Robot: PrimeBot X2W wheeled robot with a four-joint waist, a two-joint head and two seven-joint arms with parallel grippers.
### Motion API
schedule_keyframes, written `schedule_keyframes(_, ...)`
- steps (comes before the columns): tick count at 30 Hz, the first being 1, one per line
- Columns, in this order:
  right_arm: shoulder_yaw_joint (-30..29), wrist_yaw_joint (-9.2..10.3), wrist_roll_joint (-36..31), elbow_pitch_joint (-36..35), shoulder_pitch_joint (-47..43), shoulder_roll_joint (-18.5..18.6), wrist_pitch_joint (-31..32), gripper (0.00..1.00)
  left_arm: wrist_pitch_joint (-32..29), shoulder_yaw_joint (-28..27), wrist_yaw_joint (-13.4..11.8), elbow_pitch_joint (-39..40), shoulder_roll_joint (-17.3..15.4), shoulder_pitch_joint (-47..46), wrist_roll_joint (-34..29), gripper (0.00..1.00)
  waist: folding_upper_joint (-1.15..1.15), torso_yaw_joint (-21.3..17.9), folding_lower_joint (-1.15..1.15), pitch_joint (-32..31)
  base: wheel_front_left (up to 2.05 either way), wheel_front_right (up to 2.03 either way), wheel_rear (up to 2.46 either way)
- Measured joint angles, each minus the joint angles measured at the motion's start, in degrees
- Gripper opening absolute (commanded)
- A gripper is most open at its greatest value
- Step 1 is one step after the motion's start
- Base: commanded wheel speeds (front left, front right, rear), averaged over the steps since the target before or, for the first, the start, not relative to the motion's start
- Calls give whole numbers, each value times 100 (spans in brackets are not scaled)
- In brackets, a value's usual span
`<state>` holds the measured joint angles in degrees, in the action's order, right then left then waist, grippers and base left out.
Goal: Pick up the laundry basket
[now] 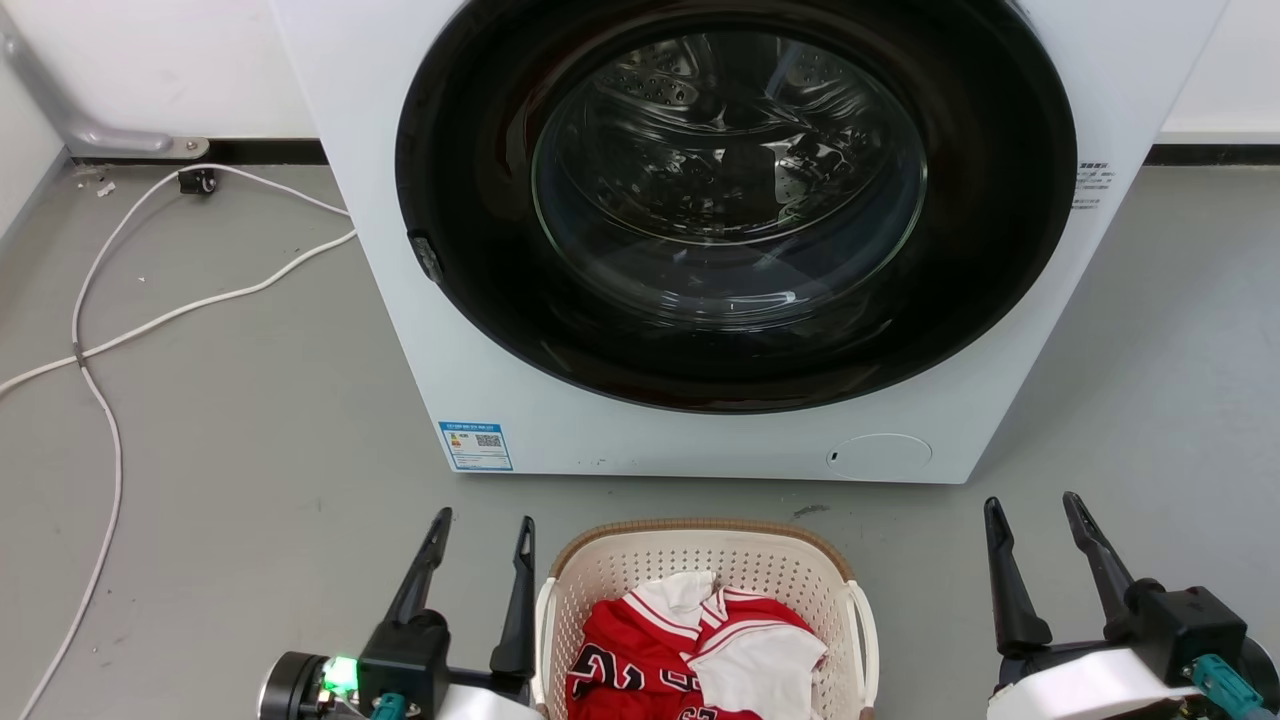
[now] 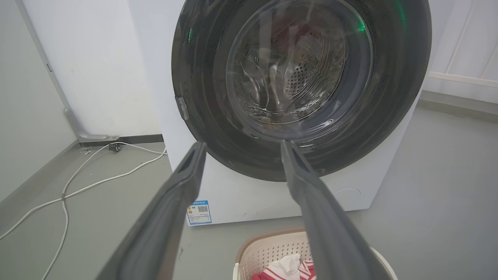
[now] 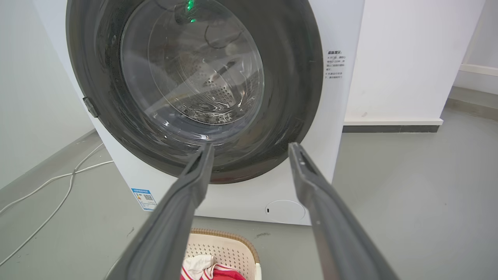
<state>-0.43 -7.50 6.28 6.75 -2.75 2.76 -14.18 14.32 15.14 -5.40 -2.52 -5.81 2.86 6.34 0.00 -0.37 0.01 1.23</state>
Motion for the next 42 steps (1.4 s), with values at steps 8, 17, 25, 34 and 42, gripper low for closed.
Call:
schedule_keyframes(8, 20, 0, -238, 9, 21, 0, -90, 100, 69, -67, 89, -57, 90, 14, -365, 100, 0, -10, 0, 35, 0, 0, 0)
schedule_keyframes(17, -23, 0, -169, -3, 47, 0, -91, 100, 75, -207, 225, -87, 153, 13, -404, 100, 0, -8, -1, 66, 0, 0, 0)
schedule_keyframes(25, -37, 0, -118, -14, 51, 1, -90, 100, 75, -264, 330, -168, 209, 14, -409, 100, 0, -16, -1, 106, 0, 0, 0)
schedule_keyframes(34, -81, 0, -140, 281, 282, 2, -91, 100, 75, -331, 445, -478, 235, -151, -415, 100, 0, -95, -1, 468, 0, 0, 0)
schedule_keyframes(42, 54, -1, -186, 666, 901, 3, -91, 100, 75, -417, 659, -979, 140, -757, -479, 100, 0, -186, 0, 1233, 0, 0, 0)
